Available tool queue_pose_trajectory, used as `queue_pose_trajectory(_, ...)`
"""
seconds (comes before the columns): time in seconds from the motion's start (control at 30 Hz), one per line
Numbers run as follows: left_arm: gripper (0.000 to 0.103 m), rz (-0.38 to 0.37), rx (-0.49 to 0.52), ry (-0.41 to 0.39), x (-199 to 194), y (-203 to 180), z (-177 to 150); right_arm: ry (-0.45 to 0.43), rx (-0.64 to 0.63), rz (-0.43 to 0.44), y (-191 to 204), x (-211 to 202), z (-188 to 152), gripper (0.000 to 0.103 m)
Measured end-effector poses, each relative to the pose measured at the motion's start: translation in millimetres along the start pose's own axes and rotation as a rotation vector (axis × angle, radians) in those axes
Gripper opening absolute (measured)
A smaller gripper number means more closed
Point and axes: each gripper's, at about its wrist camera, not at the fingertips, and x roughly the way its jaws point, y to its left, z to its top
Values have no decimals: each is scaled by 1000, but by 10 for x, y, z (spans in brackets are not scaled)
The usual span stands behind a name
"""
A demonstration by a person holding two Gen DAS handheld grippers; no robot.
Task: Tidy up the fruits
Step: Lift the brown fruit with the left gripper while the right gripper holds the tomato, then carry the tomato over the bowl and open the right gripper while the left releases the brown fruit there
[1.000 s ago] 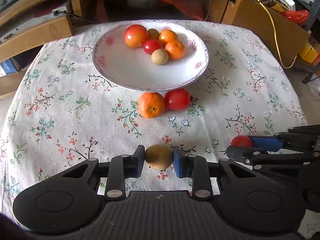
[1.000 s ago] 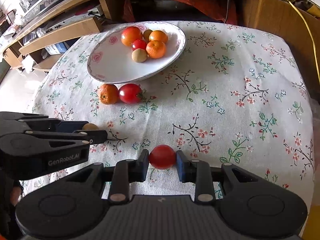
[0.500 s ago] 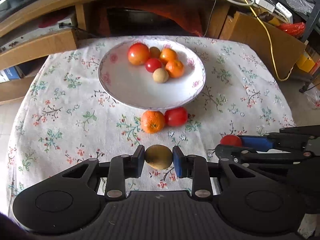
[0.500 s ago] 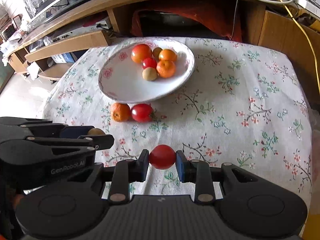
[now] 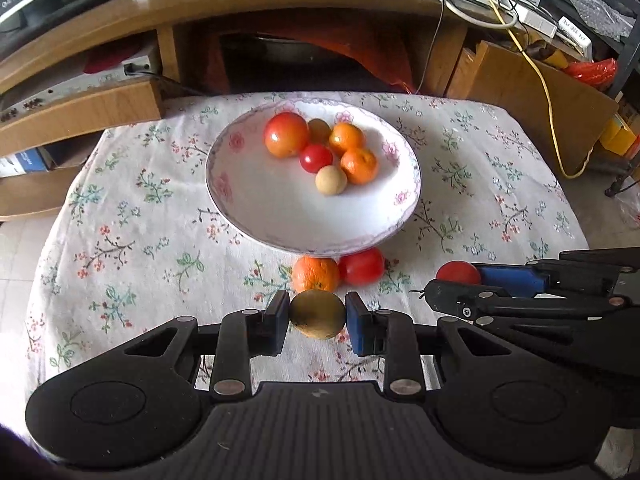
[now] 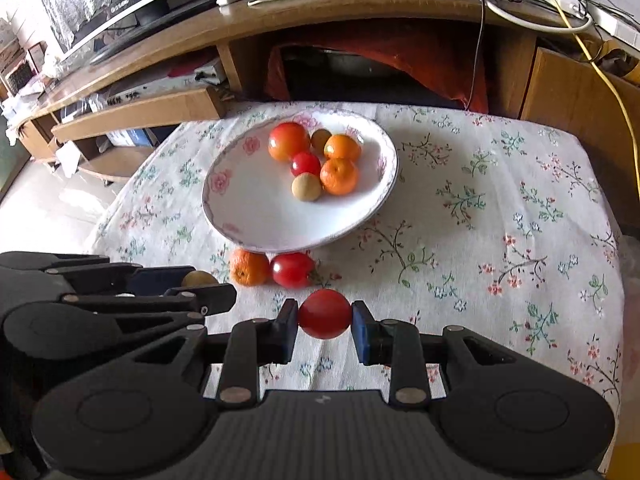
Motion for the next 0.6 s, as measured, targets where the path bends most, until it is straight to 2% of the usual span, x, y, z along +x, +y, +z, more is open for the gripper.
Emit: queue_pose_trajectory(0.6,36,47,3,-17,165,80,340,-47,8,8,-40,165,395,21)
